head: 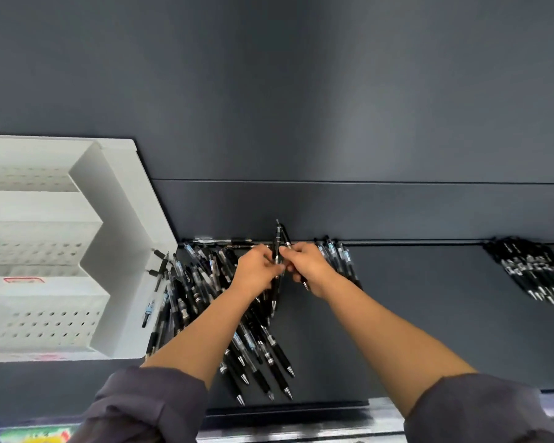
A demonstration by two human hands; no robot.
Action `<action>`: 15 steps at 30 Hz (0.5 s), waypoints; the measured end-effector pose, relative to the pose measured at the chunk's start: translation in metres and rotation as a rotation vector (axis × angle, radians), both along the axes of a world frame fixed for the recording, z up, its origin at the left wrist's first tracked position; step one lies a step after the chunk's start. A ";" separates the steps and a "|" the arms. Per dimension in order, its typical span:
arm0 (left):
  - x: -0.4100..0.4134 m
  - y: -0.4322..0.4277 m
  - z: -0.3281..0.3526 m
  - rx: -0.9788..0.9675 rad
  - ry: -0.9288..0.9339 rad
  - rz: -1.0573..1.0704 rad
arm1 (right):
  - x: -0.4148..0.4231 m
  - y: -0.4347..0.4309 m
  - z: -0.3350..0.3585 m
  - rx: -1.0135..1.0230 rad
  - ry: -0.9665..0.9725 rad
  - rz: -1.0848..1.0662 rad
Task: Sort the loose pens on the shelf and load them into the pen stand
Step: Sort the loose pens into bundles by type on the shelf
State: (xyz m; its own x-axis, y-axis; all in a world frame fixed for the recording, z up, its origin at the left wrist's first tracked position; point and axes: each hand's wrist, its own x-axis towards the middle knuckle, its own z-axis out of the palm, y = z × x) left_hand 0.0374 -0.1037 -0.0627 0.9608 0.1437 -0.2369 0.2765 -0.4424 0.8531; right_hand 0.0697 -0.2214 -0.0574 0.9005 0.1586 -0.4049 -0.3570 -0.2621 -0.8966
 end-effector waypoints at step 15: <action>-0.011 -0.005 -0.010 0.964 0.125 -0.300 | -0.024 -0.028 0.004 -0.039 0.085 -0.083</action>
State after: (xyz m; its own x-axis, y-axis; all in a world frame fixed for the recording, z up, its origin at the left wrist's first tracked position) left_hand 0.0267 -0.1090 -0.0731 0.9650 0.0833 -0.2488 0.1035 -0.9922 0.0693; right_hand 0.0458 -0.2496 -0.0536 0.8722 0.0674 -0.4846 -0.4530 -0.2626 -0.8519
